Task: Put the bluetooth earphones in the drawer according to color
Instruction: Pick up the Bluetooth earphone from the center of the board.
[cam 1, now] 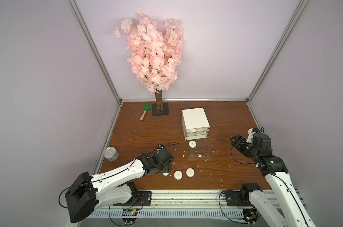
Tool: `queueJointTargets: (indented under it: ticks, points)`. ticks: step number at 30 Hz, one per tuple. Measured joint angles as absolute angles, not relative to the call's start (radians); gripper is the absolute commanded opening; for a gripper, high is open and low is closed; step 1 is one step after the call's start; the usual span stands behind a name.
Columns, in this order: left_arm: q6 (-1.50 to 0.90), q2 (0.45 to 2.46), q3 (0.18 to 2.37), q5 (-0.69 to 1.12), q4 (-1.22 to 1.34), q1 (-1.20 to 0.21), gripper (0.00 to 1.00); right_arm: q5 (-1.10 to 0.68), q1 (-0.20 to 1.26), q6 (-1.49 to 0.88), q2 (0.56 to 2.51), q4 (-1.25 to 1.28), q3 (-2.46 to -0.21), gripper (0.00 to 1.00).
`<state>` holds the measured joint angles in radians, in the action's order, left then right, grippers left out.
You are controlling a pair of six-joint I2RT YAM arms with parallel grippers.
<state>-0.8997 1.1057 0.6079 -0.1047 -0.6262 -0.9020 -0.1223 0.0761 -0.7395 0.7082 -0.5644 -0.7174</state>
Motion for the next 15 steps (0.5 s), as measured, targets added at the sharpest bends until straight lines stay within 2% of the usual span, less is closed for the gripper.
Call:
queueJointTargets:
  ticks: [9, 15]
  points:
    - [-0.918, 1.151, 0.549, -0.082, -0.573, -0.902, 0.69, -0.123, 0.076, -0.739, 0.709, -0.564, -0.715, 0.69]
    - [-0.916, 1.171, 0.528, -0.082, -0.561, -0.902, 0.61, -0.133, 0.076, -0.739, 0.711, -0.559, -0.712, 0.68]
